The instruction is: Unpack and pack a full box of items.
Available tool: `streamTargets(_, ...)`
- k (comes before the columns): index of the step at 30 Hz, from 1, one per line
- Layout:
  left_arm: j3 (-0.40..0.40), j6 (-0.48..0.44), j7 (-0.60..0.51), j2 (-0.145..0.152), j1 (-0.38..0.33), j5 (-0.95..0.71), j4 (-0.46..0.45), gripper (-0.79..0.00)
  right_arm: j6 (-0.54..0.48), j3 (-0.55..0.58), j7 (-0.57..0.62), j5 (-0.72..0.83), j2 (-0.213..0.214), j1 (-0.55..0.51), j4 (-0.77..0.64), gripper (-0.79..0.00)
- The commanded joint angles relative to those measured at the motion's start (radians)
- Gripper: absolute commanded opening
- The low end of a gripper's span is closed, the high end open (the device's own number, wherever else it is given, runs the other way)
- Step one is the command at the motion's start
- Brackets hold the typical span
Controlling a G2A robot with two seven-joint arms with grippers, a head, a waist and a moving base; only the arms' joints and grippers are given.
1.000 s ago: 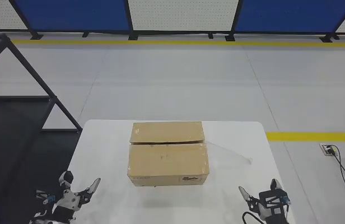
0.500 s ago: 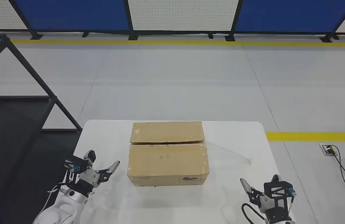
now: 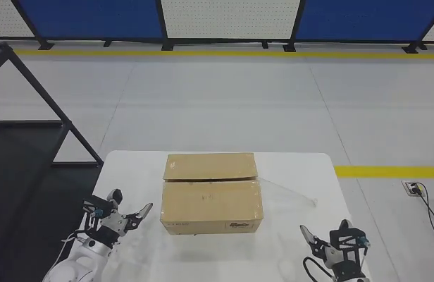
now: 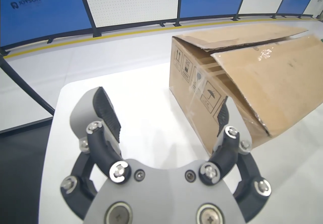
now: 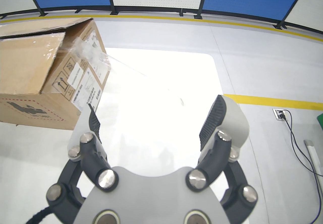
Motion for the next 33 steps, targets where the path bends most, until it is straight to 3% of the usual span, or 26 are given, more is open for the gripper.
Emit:
streamTargets(1,0.002,0.001,-0.001,0.0,0.0,-0.009,-0.008,0.0,-0.022,-0.001,0.0,0.001,0.0,0.003,0.002,0.0)
streamTargets(7,-0.011,-0.03,-0.053,-0.003,-0.017,-0.169,0.01,0.0,-0.166,0.004,0.074,0.097,0.003,0.03,0.004,0.0)
streamTargets(11,-0.026,-0.058,-0.076,0.001,-0.013,-0.201,0.006,0.0,-0.239,0.015,0.194,0.273,0.003,0.073,0.006,0.0)
streamTargets(13,-0.029,-0.096,-0.095,0.004,-0.006,-0.198,-0.003,0.0,-0.245,0.026,0.25,0.285,0.005,0.094,0.007,0.0)
streamTargets(27,-0.022,-0.082,-0.098,0.002,-0.008,-0.221,-0.007,0.0,-0.263,0.008,0.25,0.308,0.004,0.097,0.015,0.0)
streamTargets(33,-0.029,-0.107,-0.16,0.005,-0.035,-0.319,-0.001,0.0,-0.278,-0.033,0.36,0.493,-0.001,0.2,0.066,0.0)
